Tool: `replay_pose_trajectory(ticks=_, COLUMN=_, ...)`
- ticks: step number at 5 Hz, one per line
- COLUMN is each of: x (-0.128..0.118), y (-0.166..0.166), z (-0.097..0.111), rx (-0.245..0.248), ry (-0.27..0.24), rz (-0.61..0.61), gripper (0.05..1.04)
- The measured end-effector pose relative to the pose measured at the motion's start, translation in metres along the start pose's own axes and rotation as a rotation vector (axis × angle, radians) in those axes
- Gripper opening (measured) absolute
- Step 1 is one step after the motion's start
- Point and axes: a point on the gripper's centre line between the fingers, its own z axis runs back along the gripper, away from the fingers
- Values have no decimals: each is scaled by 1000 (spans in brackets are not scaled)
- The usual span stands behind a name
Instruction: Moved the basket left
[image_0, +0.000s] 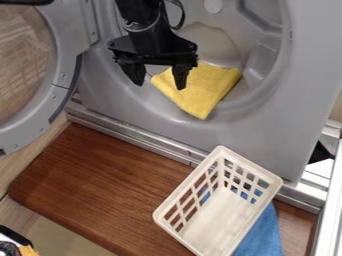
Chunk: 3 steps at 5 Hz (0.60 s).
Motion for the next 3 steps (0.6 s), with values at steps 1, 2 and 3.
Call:
replay_pose_trajectory(ticks=1, x=-7, y=0, z=-7, rx=-2, ry=31, rz=4, gripper=1000)
replay_pose_trajectory(ticks=2, x=-35, y=-12, z=-17, rx=-73, ry=100, rz=-53, gripper=1000)
replay_pose_trajectory(ticks=3, x=-57, y=-14, z=-22, rx=-103, ry=135, rz=-81, gripper=1000)
